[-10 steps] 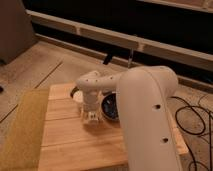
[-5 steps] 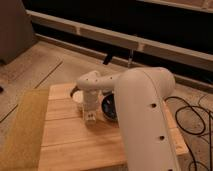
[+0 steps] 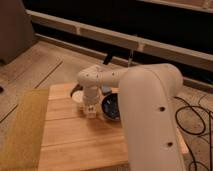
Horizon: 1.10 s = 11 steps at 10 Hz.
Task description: Place the bottle in the ceramic bowl
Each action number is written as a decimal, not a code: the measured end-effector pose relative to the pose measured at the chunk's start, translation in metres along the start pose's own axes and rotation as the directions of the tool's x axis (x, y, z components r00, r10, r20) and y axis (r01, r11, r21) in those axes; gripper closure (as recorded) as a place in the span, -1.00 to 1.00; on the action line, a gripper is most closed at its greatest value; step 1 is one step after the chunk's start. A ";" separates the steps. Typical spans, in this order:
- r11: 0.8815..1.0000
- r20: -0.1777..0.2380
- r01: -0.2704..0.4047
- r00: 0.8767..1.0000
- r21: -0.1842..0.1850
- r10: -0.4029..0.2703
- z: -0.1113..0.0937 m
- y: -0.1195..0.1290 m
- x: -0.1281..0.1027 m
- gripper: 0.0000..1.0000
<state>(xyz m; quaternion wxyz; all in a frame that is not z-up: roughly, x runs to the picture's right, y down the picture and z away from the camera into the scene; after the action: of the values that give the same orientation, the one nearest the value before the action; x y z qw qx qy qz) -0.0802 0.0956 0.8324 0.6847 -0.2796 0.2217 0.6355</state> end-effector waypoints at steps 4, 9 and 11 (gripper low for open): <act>0.998 0.116 -0.019 0.993 0.067 0.011 -0.057 -0.011 -0.004 1.00; 0.979 0.022 -0.152 0.988 0.135 0.150 -0.039 -0.070 0.027 1.00; 0.973 -0.015 -0.174 0.984 0.153 0.178 -0.028 -0.088 0.027 1.00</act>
<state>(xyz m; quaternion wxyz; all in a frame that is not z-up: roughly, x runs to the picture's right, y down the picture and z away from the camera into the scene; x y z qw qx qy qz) 0.0116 0.0935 0.8027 0.6417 -0.2155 0.3029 0.6709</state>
